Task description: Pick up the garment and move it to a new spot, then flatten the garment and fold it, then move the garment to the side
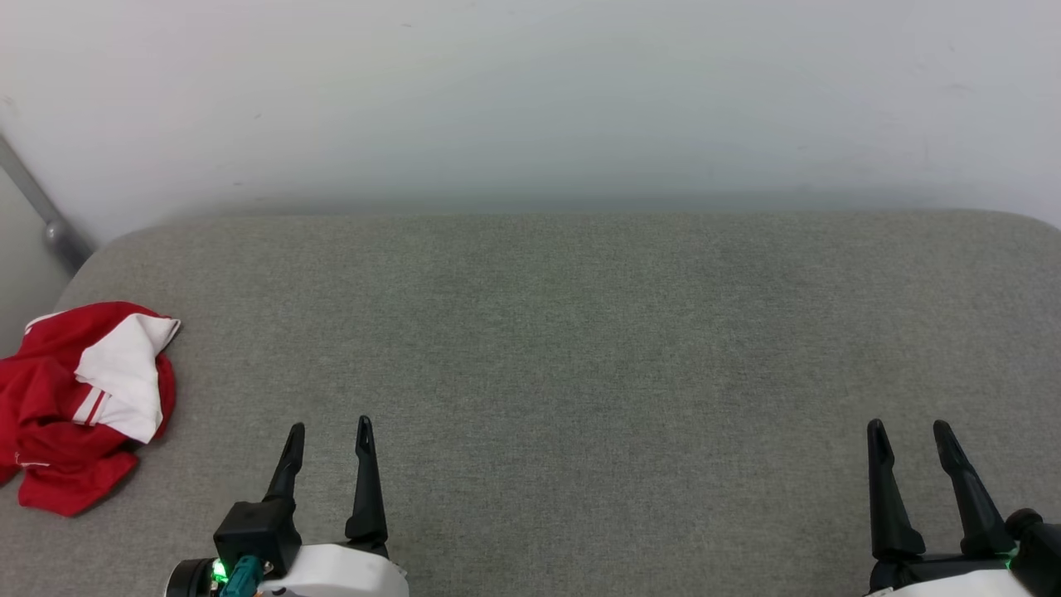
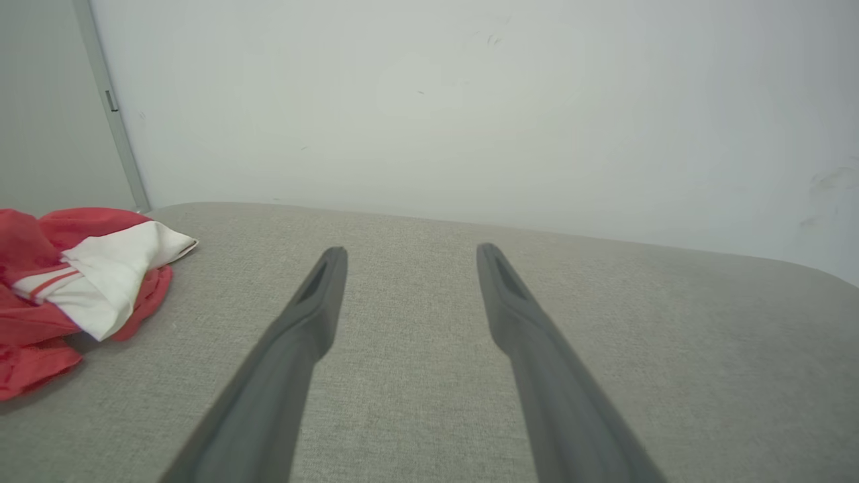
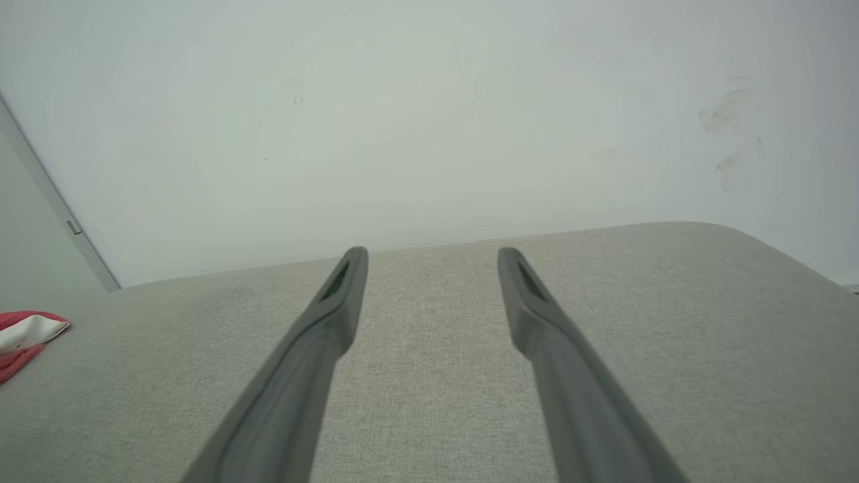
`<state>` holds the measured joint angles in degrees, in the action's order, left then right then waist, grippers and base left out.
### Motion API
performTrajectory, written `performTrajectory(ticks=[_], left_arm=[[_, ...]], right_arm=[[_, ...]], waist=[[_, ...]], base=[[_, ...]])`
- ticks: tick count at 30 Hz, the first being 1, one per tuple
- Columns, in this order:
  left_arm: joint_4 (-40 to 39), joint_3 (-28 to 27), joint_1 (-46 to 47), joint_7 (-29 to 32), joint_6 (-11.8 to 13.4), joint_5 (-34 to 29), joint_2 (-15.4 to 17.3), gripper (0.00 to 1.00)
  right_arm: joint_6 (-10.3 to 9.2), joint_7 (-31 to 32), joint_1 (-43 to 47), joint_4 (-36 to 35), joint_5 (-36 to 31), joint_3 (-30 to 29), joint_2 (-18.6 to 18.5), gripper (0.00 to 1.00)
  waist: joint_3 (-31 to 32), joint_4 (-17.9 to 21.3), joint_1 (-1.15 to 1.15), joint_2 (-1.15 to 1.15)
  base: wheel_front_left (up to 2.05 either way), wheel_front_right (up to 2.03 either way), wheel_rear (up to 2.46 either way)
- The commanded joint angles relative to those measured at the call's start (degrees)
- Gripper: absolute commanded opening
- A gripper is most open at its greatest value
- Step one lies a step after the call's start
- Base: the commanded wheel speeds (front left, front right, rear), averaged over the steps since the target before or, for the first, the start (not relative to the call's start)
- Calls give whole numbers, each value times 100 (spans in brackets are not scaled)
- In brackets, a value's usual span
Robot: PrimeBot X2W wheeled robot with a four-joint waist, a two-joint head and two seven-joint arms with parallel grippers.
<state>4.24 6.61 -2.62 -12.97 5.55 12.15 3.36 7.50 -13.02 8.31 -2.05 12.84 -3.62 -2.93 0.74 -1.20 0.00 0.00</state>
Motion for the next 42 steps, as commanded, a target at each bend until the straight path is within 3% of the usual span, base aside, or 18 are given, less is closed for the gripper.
performTrajectory(ticks=[1,19,42], left_arm=[[-34,-21,-42,-48,-12,-117,0,100],[36,-21,-179,-237,-27,-771,-49,100],[167,-5,-144,-232,-6,-574,-51,100]], right_arm=[[-2,-38,74,-25,-91,4,7,100],[-2,-226,221,-126,-666,10,9,100],[-2,-219,238,0,-413,14,9,100]], waist=[[3,-2,0,0],[39,-50,0,0],[40,-103,0,0]], base=[[0,0,0],[0,0,0],[0,0,0]])
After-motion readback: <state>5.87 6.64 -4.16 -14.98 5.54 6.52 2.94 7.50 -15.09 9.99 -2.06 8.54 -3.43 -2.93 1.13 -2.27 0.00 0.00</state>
